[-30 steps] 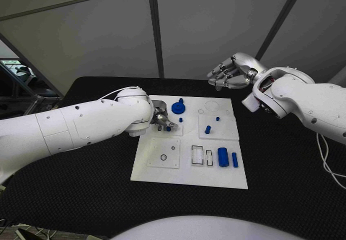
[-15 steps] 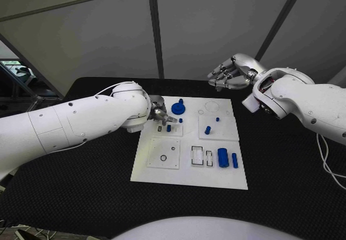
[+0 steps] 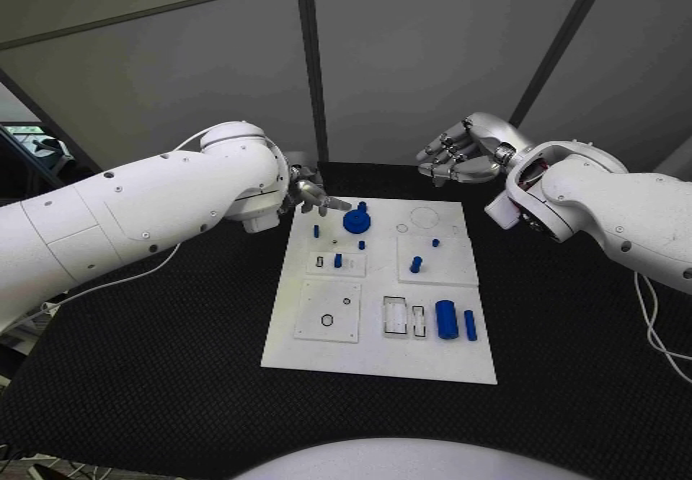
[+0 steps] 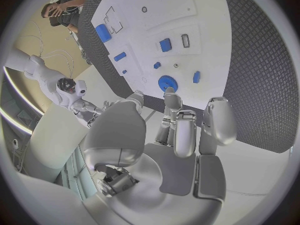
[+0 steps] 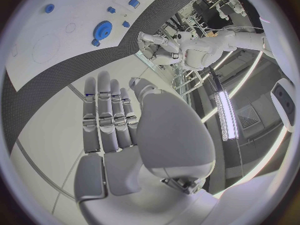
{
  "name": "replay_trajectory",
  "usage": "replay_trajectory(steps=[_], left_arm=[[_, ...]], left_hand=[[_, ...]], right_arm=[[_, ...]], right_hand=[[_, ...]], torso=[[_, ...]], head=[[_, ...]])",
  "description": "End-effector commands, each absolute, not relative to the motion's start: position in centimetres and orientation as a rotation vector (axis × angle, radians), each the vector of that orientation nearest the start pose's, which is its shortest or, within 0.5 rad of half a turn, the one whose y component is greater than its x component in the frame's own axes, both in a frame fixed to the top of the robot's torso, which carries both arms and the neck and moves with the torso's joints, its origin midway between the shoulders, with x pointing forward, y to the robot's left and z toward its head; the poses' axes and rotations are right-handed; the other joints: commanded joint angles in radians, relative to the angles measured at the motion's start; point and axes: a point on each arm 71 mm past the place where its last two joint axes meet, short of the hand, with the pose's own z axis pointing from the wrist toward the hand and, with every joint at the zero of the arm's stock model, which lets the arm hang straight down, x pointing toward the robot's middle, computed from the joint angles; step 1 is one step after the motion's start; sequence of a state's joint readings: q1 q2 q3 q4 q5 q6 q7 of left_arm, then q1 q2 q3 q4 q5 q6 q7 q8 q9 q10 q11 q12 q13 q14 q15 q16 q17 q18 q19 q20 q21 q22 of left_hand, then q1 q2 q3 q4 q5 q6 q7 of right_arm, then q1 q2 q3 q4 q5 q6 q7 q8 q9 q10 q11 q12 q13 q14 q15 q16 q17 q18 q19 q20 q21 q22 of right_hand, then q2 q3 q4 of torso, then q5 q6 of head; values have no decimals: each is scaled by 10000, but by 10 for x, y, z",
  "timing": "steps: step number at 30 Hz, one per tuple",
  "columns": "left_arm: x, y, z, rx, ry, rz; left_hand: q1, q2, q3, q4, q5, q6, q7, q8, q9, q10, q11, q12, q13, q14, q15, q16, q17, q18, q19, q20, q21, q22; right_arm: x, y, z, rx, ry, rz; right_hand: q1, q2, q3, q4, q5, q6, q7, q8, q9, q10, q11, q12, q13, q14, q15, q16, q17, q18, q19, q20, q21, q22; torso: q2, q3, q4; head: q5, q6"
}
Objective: Assemble the parts on the task board
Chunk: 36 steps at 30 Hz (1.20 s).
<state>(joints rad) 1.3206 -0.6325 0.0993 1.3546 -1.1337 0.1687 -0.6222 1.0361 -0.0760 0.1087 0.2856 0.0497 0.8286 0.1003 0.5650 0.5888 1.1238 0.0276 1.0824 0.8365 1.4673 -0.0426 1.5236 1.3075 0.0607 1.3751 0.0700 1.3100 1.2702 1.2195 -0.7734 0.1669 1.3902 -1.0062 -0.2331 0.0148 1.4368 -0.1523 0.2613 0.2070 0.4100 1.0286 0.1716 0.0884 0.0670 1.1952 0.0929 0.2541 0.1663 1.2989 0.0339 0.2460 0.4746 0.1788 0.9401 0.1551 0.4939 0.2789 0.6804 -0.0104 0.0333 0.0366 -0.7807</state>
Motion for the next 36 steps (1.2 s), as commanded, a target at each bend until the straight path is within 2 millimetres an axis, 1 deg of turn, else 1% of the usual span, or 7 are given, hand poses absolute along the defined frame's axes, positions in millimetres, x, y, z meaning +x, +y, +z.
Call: replay_trajectory(steps=[1,3,5,9,16,25,36], left_arm=[[547,169,-128,-1725,22107,-3460],[553,173,-129,-1806,22199,-3288],[559,176,-131,-1886,22278,-3153],[570,182,-138,-1871,22379,-2703],[580,185,-149,-1741,22614,-1965],[588,182,-161,-1752,22867,-1718],[586,173,-172,-1511,23179,-1715]], left_hand=[[270,46,-182,-16,40,-114,54,-205,-223,-159,51,-119,-129,698,126,-67,1807,208,-74,62,-102,-40],[458,120,-310,-31,47,-162,110,-356,-398,-296,104,-216,-287,685,166,-82,1784,217,-99,105,-148,-65],[628,199,-390,-49,43,-202,156,-478,-538,-385,141,-269,-380,676,203,-92,1769,228,-122,136,-189,-89],[889,342,-486,-77,45,-232,195,-645,-747,-403,177,-234,-388,673,239,-90,1768,231,-122,179,-207,-75],[936,420,-527,-53,44,-213,204,-693,-822,-418,187,-231,-408,667,249,-98,1755,232,-120,189,-210,-66],[958,480,-559,-35,43,-167,208,-709,-869,-383,191,-185,-362,669,254,-93,1763,218,-82,195,-163,-7],[880,717,-866,13,42,283,108,-616,-1020,-214,116,-6,-229,715,203,-25,1858,192,17,176,-57,153]], right_arm=[[534,-206,-111,2582,15809,9887],[534,-206,-111,2581,15810,9891],[534,-206,-111,2579,15810,9896],[534,-205,-110,2569,15813,9913],[534,-204,-110,2555,15814,9934],[534,-202,-110,2527,15817,9982],[534,-200,-111,2505,15833,10018]], right_hand=[[-101,-14,23,25,35,31,36,-34,12,1,45,-46,-17,-18,73,-55,-6,25,-25,71,-34,-8],[-101,-14,23,25,35,31,36,-34,12,1,45,-46,-17,-18,73,-55,-6,25,-25,71,-34,-8],[-101,-14,23,25,35,31,36,-34,12,1,45,-46,-17,-18,73,-55,-6,25,-25,71,-34,-8],[-101,-14,23,25,35,31,36,-34,12,1,45,-46,-17,-18,73,-55,-6,25,-25,71,-34,-8],[-101,-14,23,25,35,31,36,-34,12,1,45,-46,-17,-18,73,-55,-6,25,-25,71,-34,-8],[-101,-14,23,25,35,31,36,-34,12,1,45,-46,-17,-18,73,-55,-6,25,-25,71,-34,-8],[-99,-6,38,20,49,32,34,-35,13,3,42,-47,-19,-13,72,-66,-3,28,-23,72,-46,-14]], torso=[[-1,5,7],[6,8,0],[13,-2,-1],[15,-11,-10],[5,-16,5],[2,-16,-2],[-8,-5,8]], head=[[22,30],[39,63],[47,95],[93,111],[118,105],[154,89],[168,58]])
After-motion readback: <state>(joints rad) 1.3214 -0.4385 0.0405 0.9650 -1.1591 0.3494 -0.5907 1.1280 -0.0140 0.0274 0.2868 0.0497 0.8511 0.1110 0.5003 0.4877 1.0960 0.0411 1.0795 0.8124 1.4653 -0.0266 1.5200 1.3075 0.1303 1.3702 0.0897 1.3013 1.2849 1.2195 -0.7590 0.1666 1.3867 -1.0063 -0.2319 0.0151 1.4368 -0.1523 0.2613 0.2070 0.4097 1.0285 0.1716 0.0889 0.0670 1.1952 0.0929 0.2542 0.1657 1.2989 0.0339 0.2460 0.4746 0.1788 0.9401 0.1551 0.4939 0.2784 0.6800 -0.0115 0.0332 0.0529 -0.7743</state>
